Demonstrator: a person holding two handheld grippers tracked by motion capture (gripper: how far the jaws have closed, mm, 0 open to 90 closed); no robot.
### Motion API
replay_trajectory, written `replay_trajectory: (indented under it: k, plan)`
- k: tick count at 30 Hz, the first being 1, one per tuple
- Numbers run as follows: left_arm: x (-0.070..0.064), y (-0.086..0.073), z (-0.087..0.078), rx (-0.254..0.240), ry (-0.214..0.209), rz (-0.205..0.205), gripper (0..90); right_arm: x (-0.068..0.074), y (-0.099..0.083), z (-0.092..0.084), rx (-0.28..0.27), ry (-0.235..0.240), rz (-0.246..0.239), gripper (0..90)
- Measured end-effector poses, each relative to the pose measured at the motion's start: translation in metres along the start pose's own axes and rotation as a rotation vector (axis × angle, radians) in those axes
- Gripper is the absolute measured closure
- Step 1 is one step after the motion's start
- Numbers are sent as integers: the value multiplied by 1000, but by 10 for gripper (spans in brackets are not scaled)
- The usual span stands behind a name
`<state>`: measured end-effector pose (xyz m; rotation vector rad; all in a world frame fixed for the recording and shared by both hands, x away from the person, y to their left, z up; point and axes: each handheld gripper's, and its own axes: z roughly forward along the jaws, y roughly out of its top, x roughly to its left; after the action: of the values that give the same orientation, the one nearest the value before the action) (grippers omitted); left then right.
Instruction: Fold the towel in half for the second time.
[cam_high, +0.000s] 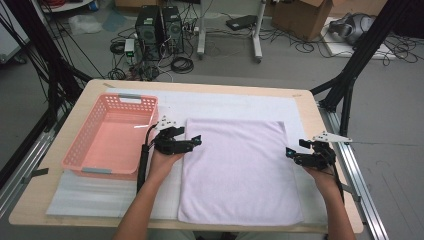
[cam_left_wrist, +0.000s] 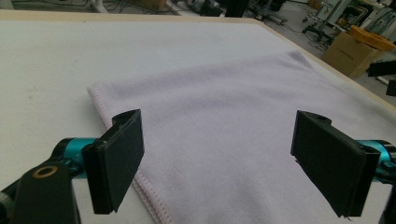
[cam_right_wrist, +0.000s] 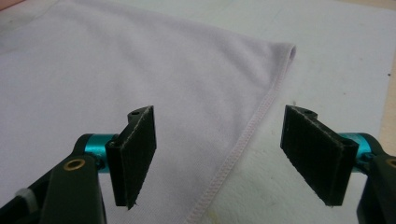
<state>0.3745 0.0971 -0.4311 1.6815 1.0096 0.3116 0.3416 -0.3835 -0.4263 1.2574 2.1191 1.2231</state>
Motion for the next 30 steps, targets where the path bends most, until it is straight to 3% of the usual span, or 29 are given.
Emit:
replay_trajectory:
  k: [3,11,13,21,24,30]
  plan:
    - [4,-3,3,20,5,-14,194,-1,-1,5,23,0,13,259]
    - [14,-11,14,99,74,-55,241,-9,3,20,72,13,49,265]
    - [14,-11,14,101,87,-49,251,-10,5,24,84,12,56,266]
    - [14,-11,22,183,148,-57,316,-11,16,38,111,-18,60,268]
    - [14,-9,24,181,151,-75,341,-10,18,44,123,-35,59,268]
    - [7,-5,37,197,178,-27,355,-9,20,53,157,-72,45,272]
